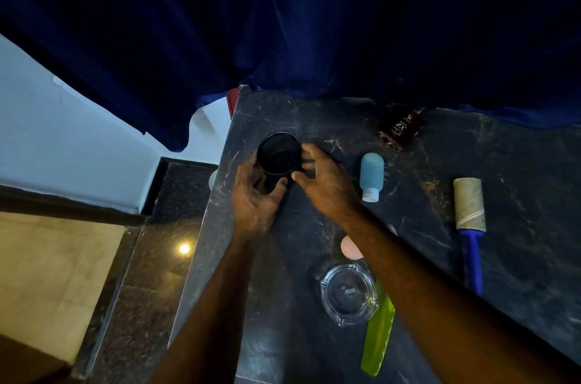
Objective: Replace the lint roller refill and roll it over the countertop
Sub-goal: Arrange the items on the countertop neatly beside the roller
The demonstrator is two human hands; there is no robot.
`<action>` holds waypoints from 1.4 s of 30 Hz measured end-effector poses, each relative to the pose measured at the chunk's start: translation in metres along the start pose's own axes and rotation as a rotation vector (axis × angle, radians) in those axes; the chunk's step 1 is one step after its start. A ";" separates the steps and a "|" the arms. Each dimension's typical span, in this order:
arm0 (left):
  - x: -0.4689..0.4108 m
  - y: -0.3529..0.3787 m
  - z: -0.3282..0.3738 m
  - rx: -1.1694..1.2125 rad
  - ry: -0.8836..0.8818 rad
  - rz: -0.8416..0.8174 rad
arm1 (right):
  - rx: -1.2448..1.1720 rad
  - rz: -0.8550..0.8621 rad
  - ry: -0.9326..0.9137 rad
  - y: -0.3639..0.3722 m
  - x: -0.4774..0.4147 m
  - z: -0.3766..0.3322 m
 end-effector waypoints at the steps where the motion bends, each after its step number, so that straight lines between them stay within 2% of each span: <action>1: 0.000 0.000 -0.001 0.001 -0.006 -0.004 | 0.007 -0.003 0.005 0.002 0.000 0.001; 15: 0.010 0.003 -0.003 -0.060 0.018 0.003 | -0.060 -0.063 0.031 0.004 0.007 0.015; 23: 0.052 0.007 -0.021 0.204 -0.167 0.145 | -0.109 -0.060 0.029 -0.012 0.039 0.033; 28: 0.103 0.022 -0.038 0.066 -0.221 -0.047 | -0.145 -0.054 0.041 -0.032 0.084 0.045; 31: 0.131 0.028 -0.040 0.004 -0.210 -0.092 | 0.005 -0.034 -0.004 -0.045 0.121 0.060; 35: 0.158 0.029 -0.039 -0.075 -0.184 -0.071 | 0.252 0.039 0.021 -0.056 0.167 0.090; 42: 0.178 0.027 -0.051 -0.114 -0.210 -0.082 | 0.436 -0.055 0.078 -0.045 0.199 0.121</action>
Point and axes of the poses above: each hand's wrist, its own x-axis away from the middle knuckle, its own y-axis out of the palm, z = x × y, the point moved 5 cm from there along -x, towards the middle knuckle, and after that the axes turned 13 degrees about x, right-handed, at the moved point
